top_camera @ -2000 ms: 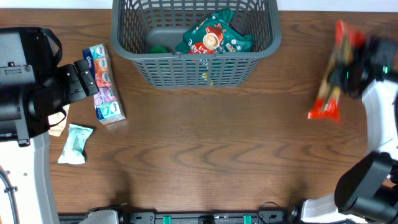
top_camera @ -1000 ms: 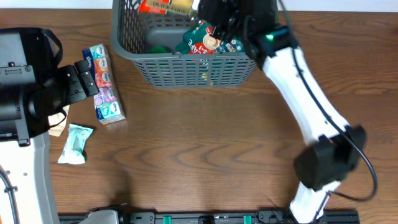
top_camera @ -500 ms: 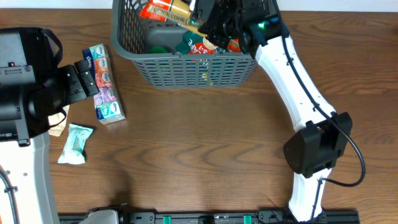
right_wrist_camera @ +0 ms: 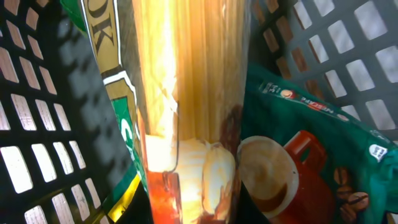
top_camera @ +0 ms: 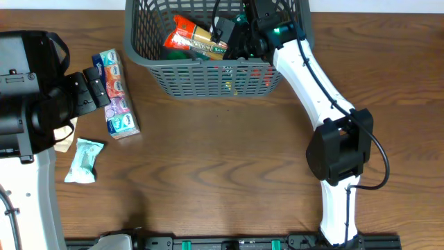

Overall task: Pack container
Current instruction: 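Lift the spaghetti pack and place it into the basket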

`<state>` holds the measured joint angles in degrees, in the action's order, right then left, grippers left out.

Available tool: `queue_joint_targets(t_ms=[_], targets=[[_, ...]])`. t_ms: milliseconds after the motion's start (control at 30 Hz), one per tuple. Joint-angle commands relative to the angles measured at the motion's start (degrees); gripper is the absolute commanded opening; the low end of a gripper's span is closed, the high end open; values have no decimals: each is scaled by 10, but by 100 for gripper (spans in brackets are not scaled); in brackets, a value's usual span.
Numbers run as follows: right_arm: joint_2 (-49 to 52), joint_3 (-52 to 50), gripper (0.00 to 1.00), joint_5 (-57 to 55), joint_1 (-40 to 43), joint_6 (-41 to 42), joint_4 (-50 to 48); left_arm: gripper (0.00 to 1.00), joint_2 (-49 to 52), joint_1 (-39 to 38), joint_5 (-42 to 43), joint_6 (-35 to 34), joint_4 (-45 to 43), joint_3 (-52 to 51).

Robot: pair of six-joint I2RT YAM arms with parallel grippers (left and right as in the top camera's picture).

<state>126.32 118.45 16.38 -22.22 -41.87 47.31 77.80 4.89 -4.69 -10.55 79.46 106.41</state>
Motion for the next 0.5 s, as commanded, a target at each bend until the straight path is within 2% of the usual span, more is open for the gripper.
queue_joint_targets(t_ms=[0, 100, 133, 167, 200, 267, 333, 467], targets=[[-15, 26, 1, 27, -5, 0, -8, 99, 1, 3, 2, -5, 0, -2], [-15, 26, 2, 28, -5, 0, -5, 99, 1, 3, 2, -5, 0, -2], [-15, 26, 8, 28, -5, 0, -5, 99, 1, 3, 2, -5, 0, -2], [-15, 26, 10, 28, -5, 0, -5, 99, 1, 3, 2, -5, 0, -2], [-15, 26, 16, 27, -5, 0, -5, 99, 1, 3, 2, -5, 0, -2], [-15, 26, 41, 27, -5, 0, -5, 99, 1, 3, 2, -5, 0, -2], [-15, 26, 52, 27, -5, 0, -5, 99, 1, 3, 2, -5, 0, -2], [-19, 26, 55, 27, -5, 0, -8, 99, 1, 3, 2, -5, 0, -2]])
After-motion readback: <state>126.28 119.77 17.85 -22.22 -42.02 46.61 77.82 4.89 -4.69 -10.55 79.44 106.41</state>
